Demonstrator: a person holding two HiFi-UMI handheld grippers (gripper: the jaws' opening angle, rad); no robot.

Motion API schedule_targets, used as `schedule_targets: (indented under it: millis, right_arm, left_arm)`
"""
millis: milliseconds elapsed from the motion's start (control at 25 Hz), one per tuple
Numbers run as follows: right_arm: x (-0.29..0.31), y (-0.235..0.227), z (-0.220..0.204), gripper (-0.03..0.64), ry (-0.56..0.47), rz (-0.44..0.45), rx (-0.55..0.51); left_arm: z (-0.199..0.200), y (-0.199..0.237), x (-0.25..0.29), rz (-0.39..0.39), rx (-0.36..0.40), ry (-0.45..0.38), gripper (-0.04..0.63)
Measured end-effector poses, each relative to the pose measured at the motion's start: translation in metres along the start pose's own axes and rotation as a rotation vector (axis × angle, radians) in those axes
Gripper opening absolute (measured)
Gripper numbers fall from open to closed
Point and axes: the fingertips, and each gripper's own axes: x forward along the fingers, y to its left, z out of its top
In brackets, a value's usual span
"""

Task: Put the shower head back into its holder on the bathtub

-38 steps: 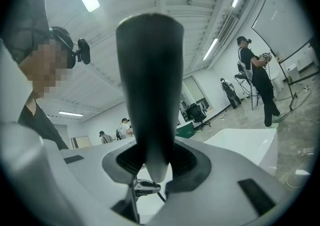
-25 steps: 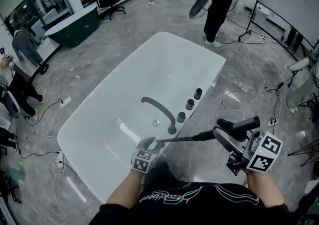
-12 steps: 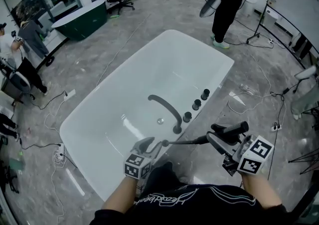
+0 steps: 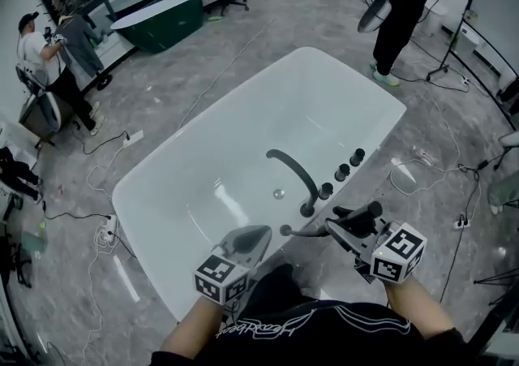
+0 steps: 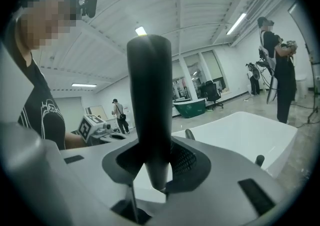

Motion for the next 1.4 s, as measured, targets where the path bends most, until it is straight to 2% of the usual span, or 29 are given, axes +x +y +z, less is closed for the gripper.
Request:
schedule_targets:
  millis: [160, 240, 480, 680, 800, 920, 1400]
  right_arm:
    - [0.030, 0.008, -0.019, 0.126, 0.054, 0.038, -0.097]
    - [0.045, 0.010, -0.031, 0.126, 0.080, 0.053, -0.136]
    - [0.092, 0.006, -0.077, 0.126, 0.195, 0.051, -0.172]
    - [0.124, -0.002, -0.111, 0.126, 0.267, 0.053, -0.167]
    - [0.140, -0.005, -0.130, 0.126, 0.311, 0.059, -0.178]
    - [0.155, -0.009, -0.144, 0.126, 0.332, 0.063, -0.185]
    - [0.197, -0.025, -0.205, 0.126, 0.429, 0.027, -0.150]
  left_arm:
    - [0.002, -0.006, -0.017, -0.006, 0.019, -0.003, 0.003]
    - [0.002, -0.003, -0.025, 0.001, -0.002, -0.013, 0.005]
    - [-0.010, 0.022, -0.048, 0.069, -0.046, -0.021, 0.005]
    - [-0.009, 0.035, -0.052, 0.089, -0.087, -0.028, 0.003]
    - [-0.011, 0.036, -0.054, 0.085, -0.085, -0.022, 0.003]
    - [-0.011, 0.039, -0.055, 0.088, -0.079, -0.020, 0.005]
    - [-0.019, 0.059, -0.061, 0.099, -0.136, -0.003, 0.005]
